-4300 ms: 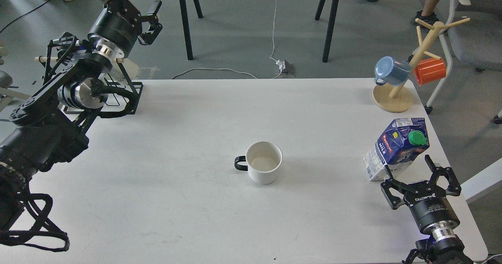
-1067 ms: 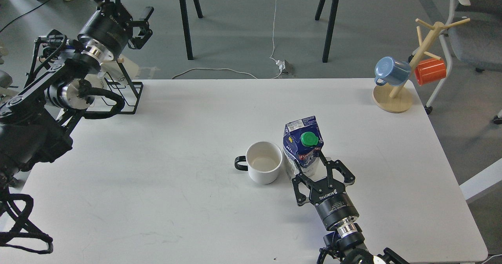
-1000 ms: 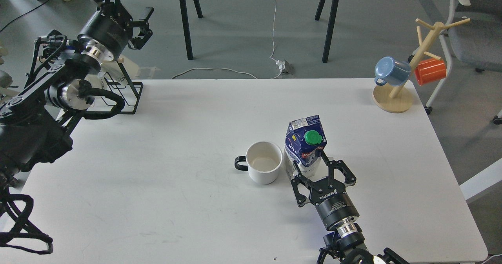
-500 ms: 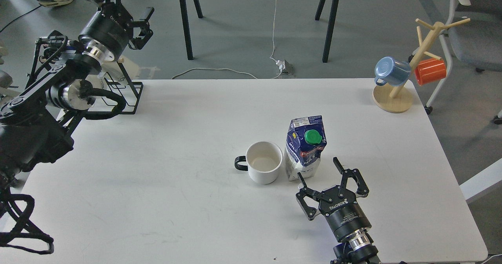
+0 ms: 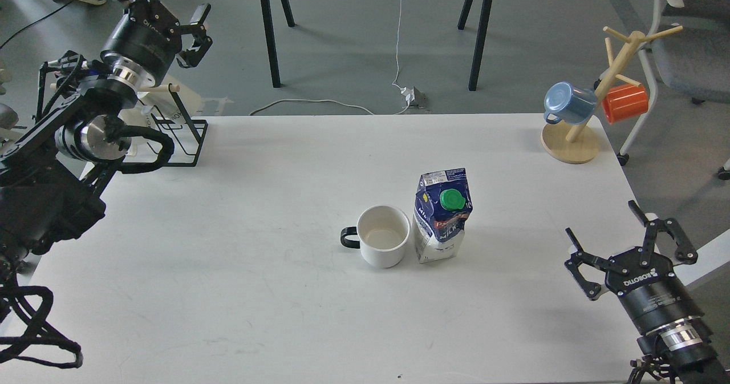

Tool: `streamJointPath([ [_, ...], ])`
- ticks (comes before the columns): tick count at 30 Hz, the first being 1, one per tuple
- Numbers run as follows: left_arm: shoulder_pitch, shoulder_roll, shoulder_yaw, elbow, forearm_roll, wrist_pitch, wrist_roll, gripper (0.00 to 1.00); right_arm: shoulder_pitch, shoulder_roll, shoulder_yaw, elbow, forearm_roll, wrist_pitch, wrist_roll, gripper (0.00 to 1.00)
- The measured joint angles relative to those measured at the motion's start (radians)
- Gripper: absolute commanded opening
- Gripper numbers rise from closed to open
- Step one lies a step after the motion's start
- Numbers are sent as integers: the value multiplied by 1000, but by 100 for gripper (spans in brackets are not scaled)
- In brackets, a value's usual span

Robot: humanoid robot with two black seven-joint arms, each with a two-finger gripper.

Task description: Place cup and milk with both arms

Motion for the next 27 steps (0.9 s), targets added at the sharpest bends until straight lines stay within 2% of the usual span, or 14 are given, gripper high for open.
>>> streamJointPath([
  [4,25,-6,-20,2,-48,-12,0,100,164,-6,26,-79,0,0,-4,98],
  [11,50,-3,-23,23,-105,-18,0,100,527,6,-50,-331,5,0,-14,98],
  [15,51,-2,-23,59,-107,-12,2,100,738,66,-131,-530,6,0,-18,98],
  [18,47,-2,-25,77,-108,-9,2,100,870,128,-164,-674,6,0,-42,98],
  [23,38,-5,-26,81,-108,-7,2,100,984,246,-174,-861,5,0,-115,98],
  [27,37,-5,-26,81,-108,-6,2,100,998,288,-169,-887,6,0,-123,98],
])
